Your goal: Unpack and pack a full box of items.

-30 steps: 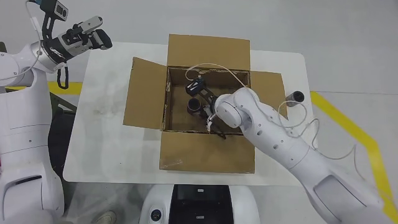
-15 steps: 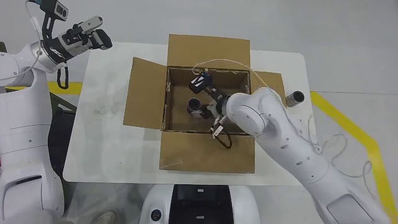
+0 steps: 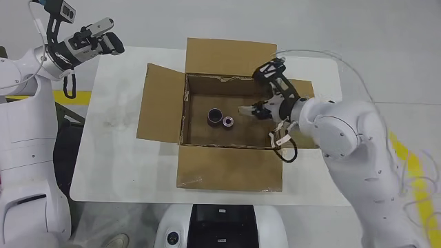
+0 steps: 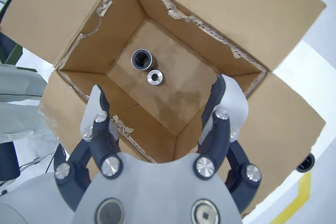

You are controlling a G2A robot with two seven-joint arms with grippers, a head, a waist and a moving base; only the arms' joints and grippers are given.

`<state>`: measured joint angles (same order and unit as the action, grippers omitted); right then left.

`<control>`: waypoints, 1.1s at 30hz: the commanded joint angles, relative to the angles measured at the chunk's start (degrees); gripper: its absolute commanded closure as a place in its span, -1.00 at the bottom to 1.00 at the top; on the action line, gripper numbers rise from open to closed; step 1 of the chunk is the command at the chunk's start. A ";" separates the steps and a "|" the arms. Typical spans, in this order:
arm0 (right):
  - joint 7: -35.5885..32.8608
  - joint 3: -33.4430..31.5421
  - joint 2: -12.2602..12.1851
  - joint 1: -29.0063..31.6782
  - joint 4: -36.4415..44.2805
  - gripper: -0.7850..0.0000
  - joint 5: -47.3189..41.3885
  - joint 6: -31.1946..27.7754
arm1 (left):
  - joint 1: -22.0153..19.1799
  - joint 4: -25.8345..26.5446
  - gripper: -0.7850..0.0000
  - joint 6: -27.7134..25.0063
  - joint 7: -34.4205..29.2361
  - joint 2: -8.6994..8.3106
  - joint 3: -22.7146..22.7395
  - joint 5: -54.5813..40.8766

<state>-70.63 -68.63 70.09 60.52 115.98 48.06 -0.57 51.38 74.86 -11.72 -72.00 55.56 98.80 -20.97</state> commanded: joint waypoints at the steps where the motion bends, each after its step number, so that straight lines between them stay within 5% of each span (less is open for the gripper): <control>1: 0.09 -2.84 -0.33 0.92 0.65 -0.85 -0.74 0.22 | 0.00 0.00 -1.00 0.00 0.00 0.00 0.00 0.00; 19: 4.55 -23.29 -3.09 11.23 2.76 -1.00 -1.53 -2.30 | 0.00 0.00 -1.00 0.00 0.00 0.00 0.00 0.00; 33: 8.18 -28.58 -4.22 14.37 -7.61 -0.99 1.19 -1.42 | 0.00 0.00 -1.00 0.00 0.00 0.00 0.00 0.00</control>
<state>-62.66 -97.28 65.91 74.88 109.21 49.14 -1.89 51.38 74.86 -11.72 -72.00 55.56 98.80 -20.97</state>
